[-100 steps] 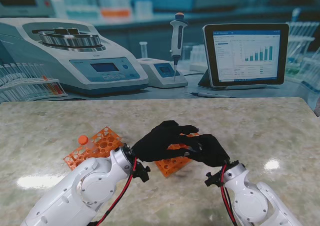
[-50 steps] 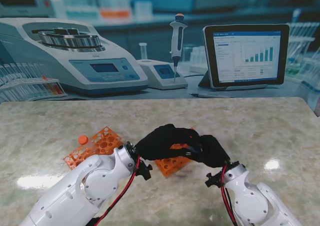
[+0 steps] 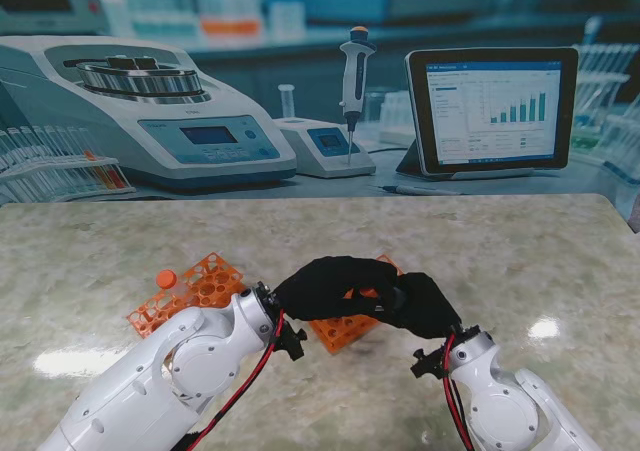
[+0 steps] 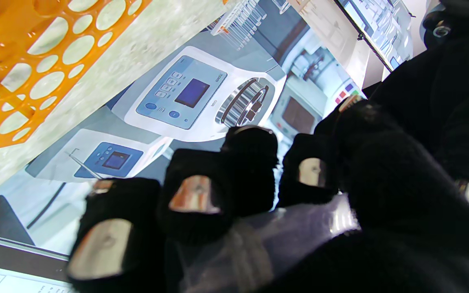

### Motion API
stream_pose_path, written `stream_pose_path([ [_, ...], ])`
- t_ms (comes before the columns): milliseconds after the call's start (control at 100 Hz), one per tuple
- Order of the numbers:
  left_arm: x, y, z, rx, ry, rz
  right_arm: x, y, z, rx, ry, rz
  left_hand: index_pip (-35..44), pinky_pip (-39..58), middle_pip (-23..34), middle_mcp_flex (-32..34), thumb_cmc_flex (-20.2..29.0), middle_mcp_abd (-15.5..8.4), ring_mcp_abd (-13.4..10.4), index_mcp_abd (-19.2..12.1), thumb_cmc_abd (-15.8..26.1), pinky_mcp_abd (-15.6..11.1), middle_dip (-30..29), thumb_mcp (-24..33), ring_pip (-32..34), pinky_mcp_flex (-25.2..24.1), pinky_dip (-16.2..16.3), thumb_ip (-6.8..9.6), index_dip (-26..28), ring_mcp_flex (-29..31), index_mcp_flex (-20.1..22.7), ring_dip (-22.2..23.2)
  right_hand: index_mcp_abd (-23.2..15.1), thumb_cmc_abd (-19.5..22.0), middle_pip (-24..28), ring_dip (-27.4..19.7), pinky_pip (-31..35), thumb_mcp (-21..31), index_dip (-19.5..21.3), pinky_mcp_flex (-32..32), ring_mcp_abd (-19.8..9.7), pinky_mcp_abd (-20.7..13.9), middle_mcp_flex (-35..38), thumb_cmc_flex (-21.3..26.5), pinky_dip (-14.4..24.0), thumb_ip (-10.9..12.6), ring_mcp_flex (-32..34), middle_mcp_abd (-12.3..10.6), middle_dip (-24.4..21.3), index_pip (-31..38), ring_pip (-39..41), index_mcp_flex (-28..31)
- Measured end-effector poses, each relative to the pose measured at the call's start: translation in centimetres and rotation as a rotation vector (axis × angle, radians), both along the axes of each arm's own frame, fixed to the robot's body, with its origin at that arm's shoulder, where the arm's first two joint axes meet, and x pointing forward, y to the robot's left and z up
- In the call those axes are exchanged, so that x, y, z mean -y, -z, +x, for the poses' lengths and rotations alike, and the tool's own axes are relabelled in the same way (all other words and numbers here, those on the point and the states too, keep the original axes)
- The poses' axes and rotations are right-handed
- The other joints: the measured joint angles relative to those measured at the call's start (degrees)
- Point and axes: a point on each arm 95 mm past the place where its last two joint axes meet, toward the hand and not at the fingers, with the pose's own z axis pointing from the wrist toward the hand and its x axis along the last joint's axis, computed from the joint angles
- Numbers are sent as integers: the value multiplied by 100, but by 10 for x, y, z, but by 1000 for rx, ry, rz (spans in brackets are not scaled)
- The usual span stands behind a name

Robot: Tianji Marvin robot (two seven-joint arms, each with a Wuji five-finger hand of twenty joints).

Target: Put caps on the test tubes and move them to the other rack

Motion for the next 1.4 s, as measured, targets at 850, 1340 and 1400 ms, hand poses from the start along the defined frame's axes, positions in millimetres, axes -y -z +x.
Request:
stream_pose_path([
  [850, 2, -3, 4, -54, 21, -15, -6, -1, -4, 21, -8, 43, 198, -290, 451, 71, -16, 233, -292, -180, -1, 60, 66, 0, 1063, 753, -141, -192, 1905, 364, -138, -603, 239, 152, -1899, -697, -1939, -384, -2334, -744, 793, 835, -773, 171, -667, -158, -9, 781, -1415, -1972, -2900, -604],
  [1340, -8, -12, 4, -36, 26, 25, -10, -4, -3, 33, -12, 36, -256, -290, 455, 119, -16, 347, -351, -229, -26, 62, 150, 0, 1298, 790, -134, -236, 2533, 364, 55, -832, 762, 141, -3487, -1229, -3186, -604, -5159, -2605, 1090, 1155, -1431, 138, -888, -200, -1220, 855, -2748, -2902, -5452, -1215],
  [1400, -9, -12, 4, -32, 24, 27, -10, -4, -3, 33, -12, 36, -257, -290, 455, 119, -16, 348, -354, -229, -26, 63, 151, 0, 1299, 790, -133, -236, 2534, 364, 55, -834, 889, 141, -3612, -1317, -3233, -610, -5314, -2716, 1113, 1159, -1447, 134, -945, -200, -1276, 913, -2882, -3115, -5588, -1215],
])
